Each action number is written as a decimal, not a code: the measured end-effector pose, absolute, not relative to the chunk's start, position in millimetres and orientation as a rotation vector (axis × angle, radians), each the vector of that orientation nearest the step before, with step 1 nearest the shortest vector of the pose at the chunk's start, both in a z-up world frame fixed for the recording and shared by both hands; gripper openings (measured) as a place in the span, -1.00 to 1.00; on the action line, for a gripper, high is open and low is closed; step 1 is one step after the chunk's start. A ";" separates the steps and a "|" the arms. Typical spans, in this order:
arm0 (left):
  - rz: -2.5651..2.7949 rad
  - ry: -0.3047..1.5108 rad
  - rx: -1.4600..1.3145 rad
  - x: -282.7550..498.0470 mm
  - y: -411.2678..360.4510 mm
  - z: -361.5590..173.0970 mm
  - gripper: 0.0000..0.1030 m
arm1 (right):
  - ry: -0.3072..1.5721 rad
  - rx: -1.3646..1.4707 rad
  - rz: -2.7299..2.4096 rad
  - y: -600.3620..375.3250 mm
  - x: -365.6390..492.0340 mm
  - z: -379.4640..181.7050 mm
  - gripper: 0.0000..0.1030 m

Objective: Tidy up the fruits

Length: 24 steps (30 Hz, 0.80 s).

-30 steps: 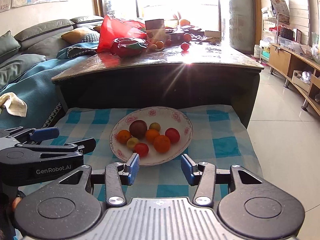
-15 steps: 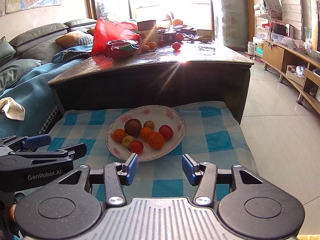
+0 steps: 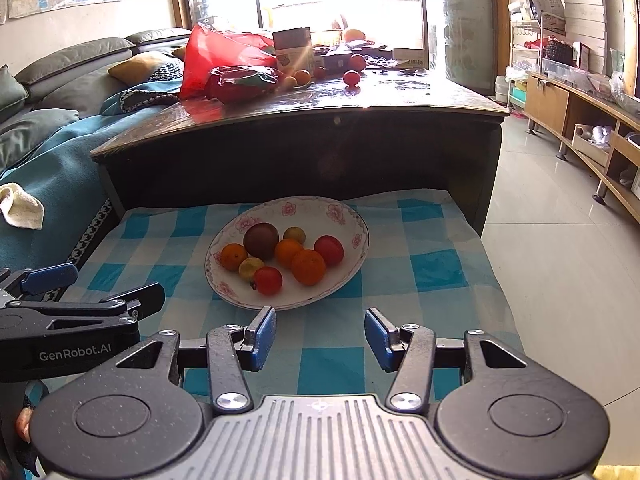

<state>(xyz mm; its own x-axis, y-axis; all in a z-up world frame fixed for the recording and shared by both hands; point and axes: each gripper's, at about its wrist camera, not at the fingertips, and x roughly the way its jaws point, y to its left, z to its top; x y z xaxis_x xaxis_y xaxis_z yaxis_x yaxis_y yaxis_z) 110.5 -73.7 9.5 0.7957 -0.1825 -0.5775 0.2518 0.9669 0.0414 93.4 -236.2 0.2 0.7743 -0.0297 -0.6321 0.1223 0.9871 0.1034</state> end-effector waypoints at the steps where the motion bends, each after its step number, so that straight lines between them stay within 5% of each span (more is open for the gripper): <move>1: -0.233 0.613 0.113 111.3 -72.9 8.7 1.00 | 0.681 0.142 -0.082 -236.4 93.1 0.0 -0.12; 24: -0.265 0.700 0.112 107.7 -72.6 0.0 1.00 | 0.709 0.133 -0.068 -234.1 88.0 -5.1 -0.12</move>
